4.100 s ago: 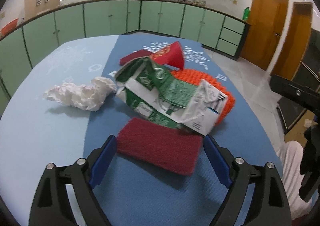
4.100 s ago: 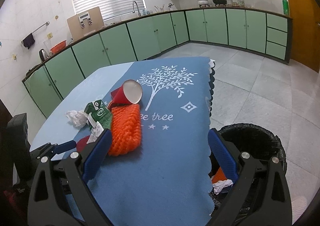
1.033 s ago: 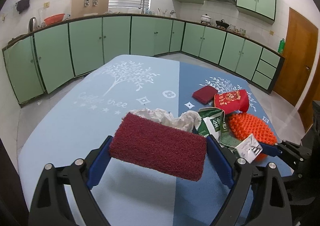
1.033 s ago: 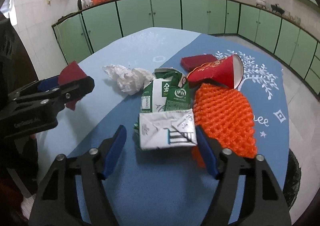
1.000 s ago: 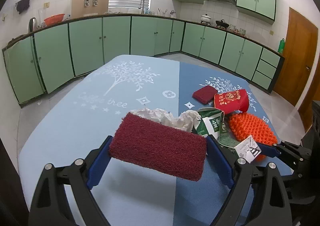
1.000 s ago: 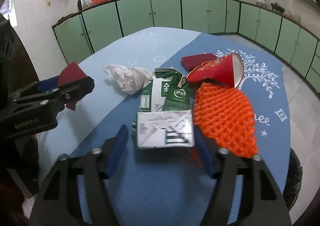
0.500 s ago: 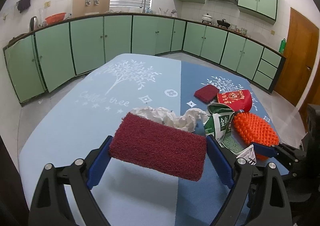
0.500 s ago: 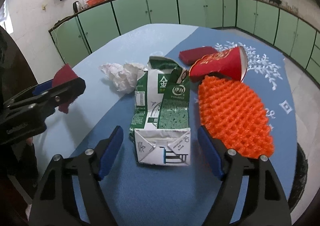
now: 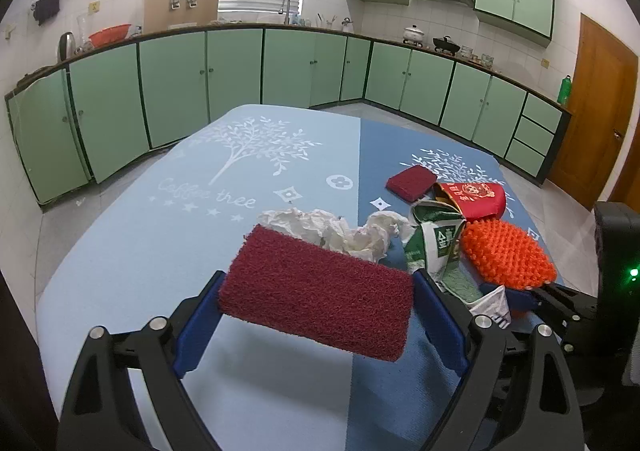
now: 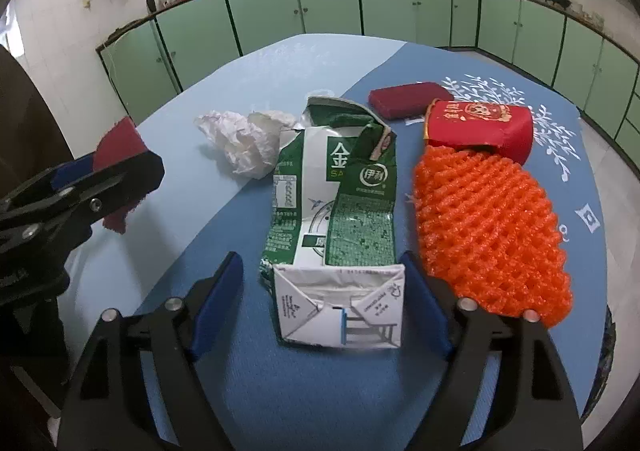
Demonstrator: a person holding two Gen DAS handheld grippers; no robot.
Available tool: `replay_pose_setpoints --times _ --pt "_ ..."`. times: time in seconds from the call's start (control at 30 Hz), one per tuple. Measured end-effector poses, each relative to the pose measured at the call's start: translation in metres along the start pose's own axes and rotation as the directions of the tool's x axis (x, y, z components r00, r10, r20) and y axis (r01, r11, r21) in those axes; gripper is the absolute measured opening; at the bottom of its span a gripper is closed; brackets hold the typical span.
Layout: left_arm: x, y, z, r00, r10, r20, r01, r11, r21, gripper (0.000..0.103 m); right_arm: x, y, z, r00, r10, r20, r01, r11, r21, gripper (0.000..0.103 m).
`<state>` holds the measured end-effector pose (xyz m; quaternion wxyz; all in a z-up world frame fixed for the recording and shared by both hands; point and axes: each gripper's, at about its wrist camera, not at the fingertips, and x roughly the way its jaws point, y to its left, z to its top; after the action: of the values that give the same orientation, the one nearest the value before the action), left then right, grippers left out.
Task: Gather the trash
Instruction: 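Grasp the green-and-white carton with the right gripper while the left holds the pad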
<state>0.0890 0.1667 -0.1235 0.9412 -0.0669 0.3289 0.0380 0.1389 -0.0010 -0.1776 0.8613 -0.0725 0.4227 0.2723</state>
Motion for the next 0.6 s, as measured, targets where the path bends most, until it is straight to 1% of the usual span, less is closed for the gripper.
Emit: replay_pose_setpoints --times 0.23,0.4,0.6 --pt "-0.001 0.004 0.0 1.0 0.009 0.001 -0.009 1.0 -0.009 0.089 -0.01 -0.002 -0.003 0.999 0.027 0.023 -0.027 1.0 -0.007 0.067" --pt "-0.004 0.005 0.002 1.0 0.014 0.009 -0.014 1.0 -0.01 0.089 -0.028 0.0 -0.005 0.998 0.041 0.053 -0.04 0.999 -0.02 0.067" --pt "-0.007 0.004 0.004 1.0 0.013 0.016 -0.012 1.0 -0.011 0.089 -0.056 -0.006 -0.01 0.994 0.057 0.094 -0.057 0.998 -0.002 0.067"
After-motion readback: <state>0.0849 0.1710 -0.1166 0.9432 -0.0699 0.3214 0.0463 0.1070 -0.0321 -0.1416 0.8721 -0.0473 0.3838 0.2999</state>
